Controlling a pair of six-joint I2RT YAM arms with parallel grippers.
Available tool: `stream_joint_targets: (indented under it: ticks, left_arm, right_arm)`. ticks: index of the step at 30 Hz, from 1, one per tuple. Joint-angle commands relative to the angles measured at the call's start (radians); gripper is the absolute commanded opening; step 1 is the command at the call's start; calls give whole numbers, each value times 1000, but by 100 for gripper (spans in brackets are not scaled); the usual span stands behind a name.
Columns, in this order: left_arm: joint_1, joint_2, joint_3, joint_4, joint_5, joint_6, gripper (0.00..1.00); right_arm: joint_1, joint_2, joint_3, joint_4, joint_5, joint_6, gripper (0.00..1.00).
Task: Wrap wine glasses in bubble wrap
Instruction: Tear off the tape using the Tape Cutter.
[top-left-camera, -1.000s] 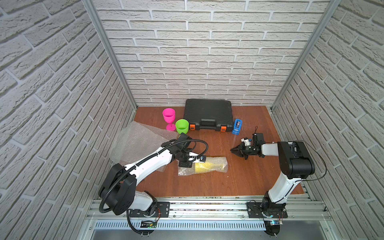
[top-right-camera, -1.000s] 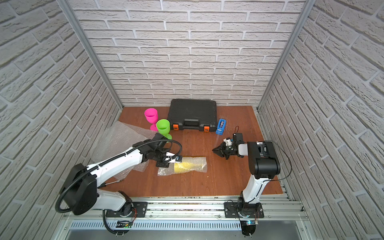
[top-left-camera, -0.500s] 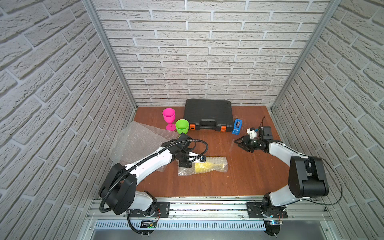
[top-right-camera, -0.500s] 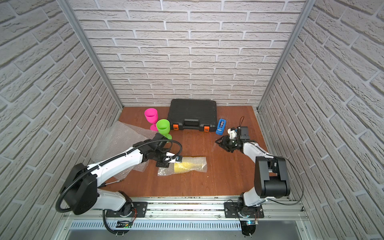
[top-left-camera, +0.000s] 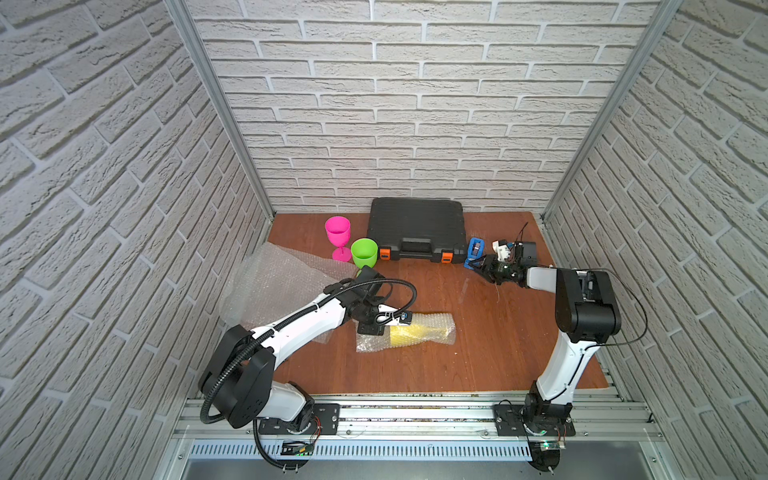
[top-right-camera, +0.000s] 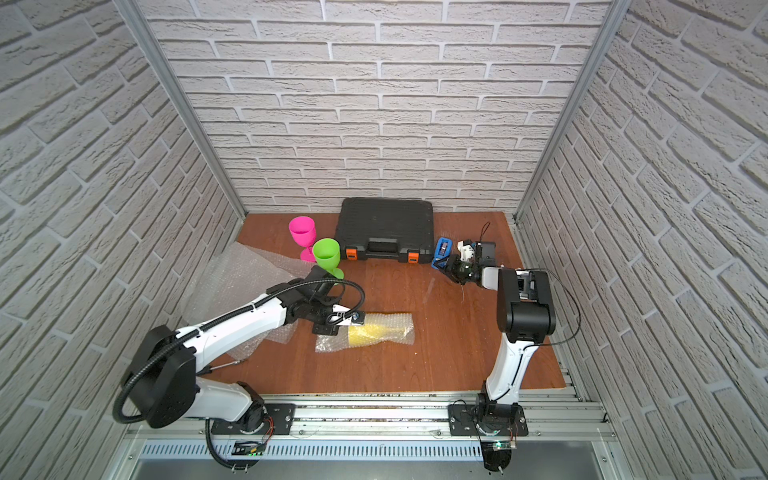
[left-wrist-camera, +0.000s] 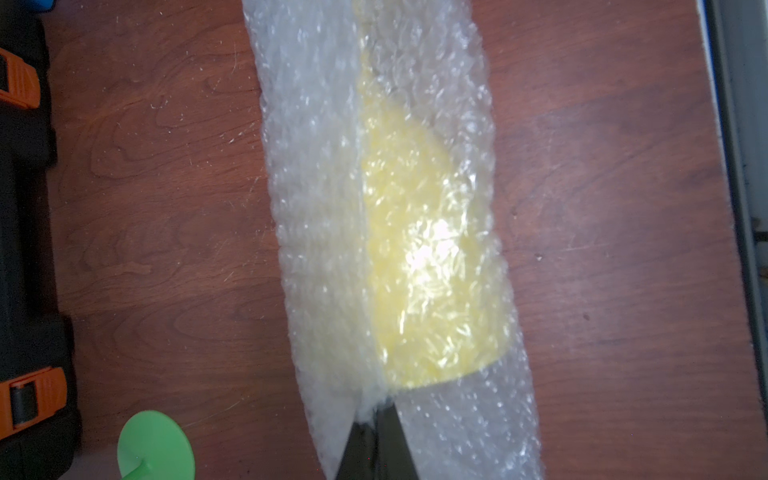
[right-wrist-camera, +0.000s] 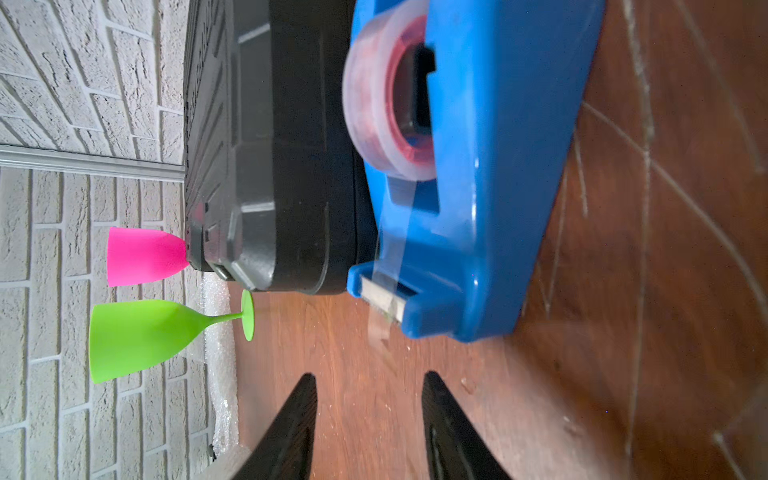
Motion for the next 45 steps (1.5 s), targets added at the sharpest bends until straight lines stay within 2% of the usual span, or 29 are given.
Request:
stream_joint_targets:
  ticks: [1, 7, 14, 19, 26, 33, 41, 45]
  left_arm:
    - [-5, 28, -3, -43, -5, 10, 2]
    - [-5, 31, -4, -48, -9, 12, 2]
    - [-4, 31, -3, -48, -11, 12, 2]
    - [-6, 29, -4, -50, -14, 12, 2]
    - [-4, 32, -4, -54, -12, 12, 1]
    - [-7, 26, 1, -63, -17, 10, 1]
    - [-9, 14, 0, -60, -16, 11, 1]
    - [-9, 11, 1, -60, -13, 9, 1]
  right_arm:
    - [-3, 2, 23, 81, -26, 9, 39]
    - [-4, 63, 52, 87, -30, 23, 30]
    - [-4, 67, 66, 50, -17, 14, 19]
    - [-2, 59, 69, -23, 25, 5, 3]
    - [11, 80, 143, -441, 210, -13, 3]
    - [20, 69, 178, -506, 268, -24, 3]
    - [47, -127, 109, -406, 292, -107, 3]
    - [82, -232, 83, -426, 314, -181, 3]
